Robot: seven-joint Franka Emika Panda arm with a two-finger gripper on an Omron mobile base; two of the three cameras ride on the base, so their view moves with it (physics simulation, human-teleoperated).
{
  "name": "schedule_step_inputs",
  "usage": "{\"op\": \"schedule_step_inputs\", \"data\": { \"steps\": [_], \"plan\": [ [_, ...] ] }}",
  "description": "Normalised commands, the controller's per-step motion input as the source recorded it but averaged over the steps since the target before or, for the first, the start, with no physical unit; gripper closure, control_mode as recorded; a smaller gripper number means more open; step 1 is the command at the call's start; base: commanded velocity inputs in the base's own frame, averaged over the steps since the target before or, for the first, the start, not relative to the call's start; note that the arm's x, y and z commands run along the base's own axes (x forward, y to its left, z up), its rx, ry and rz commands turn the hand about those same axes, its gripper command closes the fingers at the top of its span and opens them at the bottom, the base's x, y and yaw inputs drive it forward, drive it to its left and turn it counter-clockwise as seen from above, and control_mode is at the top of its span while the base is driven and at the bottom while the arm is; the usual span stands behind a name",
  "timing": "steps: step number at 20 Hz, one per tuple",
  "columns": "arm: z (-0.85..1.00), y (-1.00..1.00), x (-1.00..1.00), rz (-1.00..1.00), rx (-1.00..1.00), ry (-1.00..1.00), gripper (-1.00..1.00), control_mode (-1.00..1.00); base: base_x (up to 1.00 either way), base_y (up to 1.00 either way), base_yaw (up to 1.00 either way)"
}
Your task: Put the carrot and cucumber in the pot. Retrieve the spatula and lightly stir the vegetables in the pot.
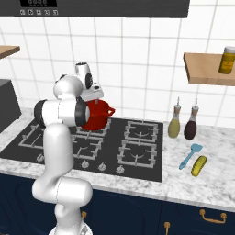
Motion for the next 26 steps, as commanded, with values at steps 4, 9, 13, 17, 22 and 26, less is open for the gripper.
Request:
{"op": "schedule_step_inputs", "data": {
  "steps": [4, 9, 13, 17, 22, 26],
  "plan": [
    [0.28, 0.00, -0.14, 0.00, 0.00, -0.07, -1.00, -1.00, 0.00, 0.00, 0.00],
    [0.18, 0.00, -0.18, 0.00, 0.00, -0.05, -1.00, -1.00, 0.00, 0.00, 0.00],
    [0.01, -0.13, -0.56, 0.00, 0.03, -0.03, -1.00, -1.00, 0.00, 0.00, 0.00],
    [0.15, -0.16, -0.84, -0.04, 0.06, -0.14, -1.00, -1.00, 0.00, 0.00, 0.00],
    [0.40, -0.18, -0.86, -0.10, 0.02, -0.17, -1.00, -1.00, 0.00, 0.00, 0.00],
    [0.23, -0.44, -0.98, -0.17, 0.00, -0.03, -1.00, -1.00, 0.00, 0.00, 0.00]
  ]
}}
